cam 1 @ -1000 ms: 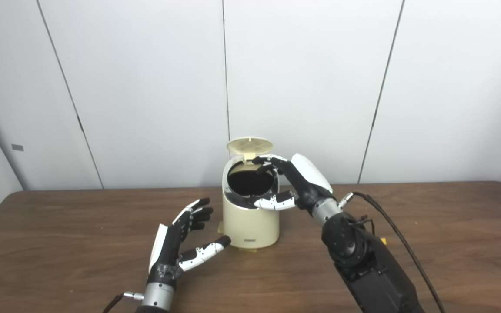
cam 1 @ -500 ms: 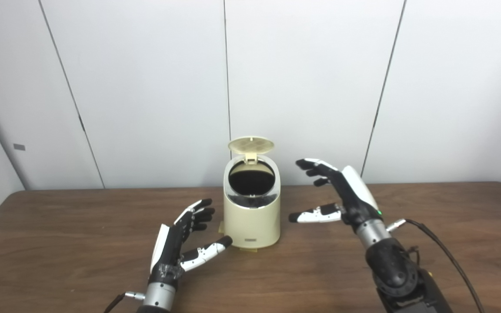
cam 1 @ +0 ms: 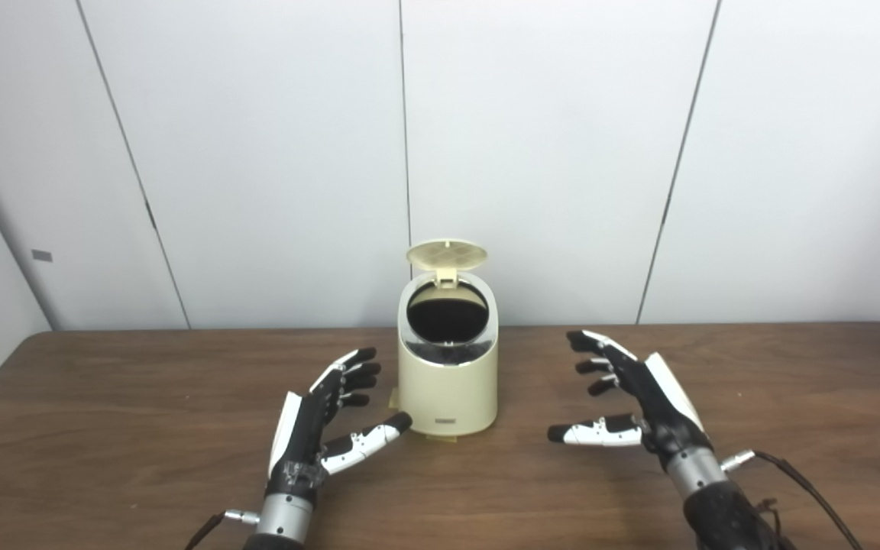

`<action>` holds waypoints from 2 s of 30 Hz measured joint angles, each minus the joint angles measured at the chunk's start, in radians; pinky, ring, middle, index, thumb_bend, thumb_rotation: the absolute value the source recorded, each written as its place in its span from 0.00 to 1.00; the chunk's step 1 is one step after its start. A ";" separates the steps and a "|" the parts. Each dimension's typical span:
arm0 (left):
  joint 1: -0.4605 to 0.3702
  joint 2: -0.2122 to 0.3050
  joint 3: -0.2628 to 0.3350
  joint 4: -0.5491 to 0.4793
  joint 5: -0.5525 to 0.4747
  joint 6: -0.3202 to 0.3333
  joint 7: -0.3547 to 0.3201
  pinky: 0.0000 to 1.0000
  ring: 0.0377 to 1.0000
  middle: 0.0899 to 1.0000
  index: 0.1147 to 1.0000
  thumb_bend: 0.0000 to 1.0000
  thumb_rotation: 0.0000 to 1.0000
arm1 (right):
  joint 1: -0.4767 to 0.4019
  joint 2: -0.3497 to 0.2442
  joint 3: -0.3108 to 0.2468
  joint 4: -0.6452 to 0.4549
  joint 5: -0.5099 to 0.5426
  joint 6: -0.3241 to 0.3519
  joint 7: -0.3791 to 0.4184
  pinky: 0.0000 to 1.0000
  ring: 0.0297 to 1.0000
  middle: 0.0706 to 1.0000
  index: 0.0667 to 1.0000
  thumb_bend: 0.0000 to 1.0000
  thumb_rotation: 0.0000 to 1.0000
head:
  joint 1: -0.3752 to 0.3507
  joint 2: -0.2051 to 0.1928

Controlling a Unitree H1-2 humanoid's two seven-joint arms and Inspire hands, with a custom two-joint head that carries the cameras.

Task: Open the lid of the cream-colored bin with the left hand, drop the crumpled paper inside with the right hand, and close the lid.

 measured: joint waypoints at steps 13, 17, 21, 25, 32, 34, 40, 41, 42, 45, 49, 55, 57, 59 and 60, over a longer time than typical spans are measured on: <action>-0.018 0.010 -0.006 -0.023 0.086 0.000 0.013 0.73 0.85 0.90 0.91 0.82 0.38 | 0.049 0.004 -0.001 0.053 0.022 -0.116 -0.029 0.64 0.74 0.82 0.83 0.81 0.18 | 0.023 -0.012; -0.103 0.035 0.004 -0.025 0.087 0.020 0.004 0.72 0.89 0.93 0.93 0.85 0.36 | 0.051 0.005 0.000 0.076 0.024 -0.125 -0.029 0.63 0.74 0.82 0.82 0.82 0.20 | 0.020 -0.015; -0.214 0.052 0.009 -0.034 0.074 0.033 -0.017 0.76 0.94 0.97 0.96 0.86 0.33 | 0.050 0.007 0.000 0.076 0.023 -0.127 -0.029 0.63 0.74 0.82 0.82 0.83 0.22 | 0.020 -0.018; -0.288 0.057 0.003 -0.038 0.068 0.075 -0.055 0.80 0.96 1.00 0.99 0.89 0.35 | 0.050 0.010 0.001 0.076 0.023 -0.125 -0.028 0.63 0.75 0.82 0.82 0.84 0.25 | 0.018 -0.020; -0.346 0.068 -0.011 -0.040 0.093 0.142 -0.080 0.86 0.98 1.00 1.00 0.93 0.39 | 0.051 0.013 0.002 0.066 0.023 -0.113 -0.022 0.60 0.71 0.82 0.82 0.84 0.26 | 0.018 -0.020; -0.368 0.076 -0.019 -0.041 0.099 0.151 -0.089 0.85 0.98 1.00 1.00 0.94 0.40 | 0.050 0.016 0.003 0.063 0.023 -0.107 -0.019 0.60 0.71 0.82 0.82 0.84 0.26 | 0.012 -0.020; -0.440 0.110 -0.063 -0.062 0.136 0.212 -0.153 0.90 0.99 0.99 0.96 0.96 0.53 | 0.050 0.021 0.006 0.055 0.018 -0.092 -0.019 0.60 0.72 0.81 0.82 0.82 0.20 | 0.006 -0.015; -0.446 0.118 -0.076 -0.065 0.156 0.215 -0.159 0.88 0.98 0.97 0.93 0.96 0.59 | 0.050 0.022 0.006 0.053 0.017 -0.090 -0.019 0.60 0.72 0.82 0.82 0.82 0.19 | 0.006 -0.015; -0.451 0.127 -0.090 -0.067 0.173 0.215 -0.166 0.88 0.97 0.96 0.92 0.96 0.59 | 0.050 0.023 0.006 0.052 0.017 -0.089 -0.018 0.60 0.72 0.82 0.82 0.82 0.19 | 0.006 -0.015; -0.456 0.158 -0.120 -0.069 0.222 0.215 -0.183 0.86 0.97 0.91 0.86 0.97 0.68 | 0.050 0.026 0.006 0.051 0.018 -0.088 -0.018 0.60 0.72 0.82 0.82 0.82 0.18 | 0.003 -0.014; -0.455 0.204 -0.155 -0.074 0.282 0.220 -0.218 0.96 1.00 0.85 0.79 0.98 0.71 | 0.049 0.026 0.006 0.047 0.018 -0.077 -0.018 0.60 0.72 0.82 0.82 0.83 0.19 | -0.002 -0.012; -0.455 0.242 -0.188 -0.100 0.339 0.222 -0.250 1.00 1.00 0.81 0.73 0.98 0.70 | 0.049 0.033 0.007 0.047 0.009 -0.071 -0.018 0.66 0.77 0.83 0.82 0.83 0.21 | -0.006 -0.009; -0.455 0.243 -0.196 -0.108 0.363 0.221 -0.253 1.00 1.00 0.79 0.71 0.97 0.68 | 0.049 0.035 0.007 0.045 0.002 -0.065 -0.019 0.65 0.77 0.83 0.82 0.83 0.21 | -0.006 -0.008; -0.455 0.244 -0.203 -0.110 0.371 0.221 -0.262 1.00 1.00 0.77 0.70 0.97 0.67 | 0.049 0.037 0.007 0.041 -0.001 -0.055 -0.019 0.65 0.77 0.83 0.82 0.83 0.22 | -0.006 -0.008; -0.455 0.245 -0.208 -0.110 0.377 0.220 -0.266 1.00 1.00 0.76 0.70 0.96 0.66 | 0.049 0.038 0.007 0.039 -0.002 -0.052 -0.020 0.65 0.77 0.83 0.82 0.83 0.22 | -0.008 -0.008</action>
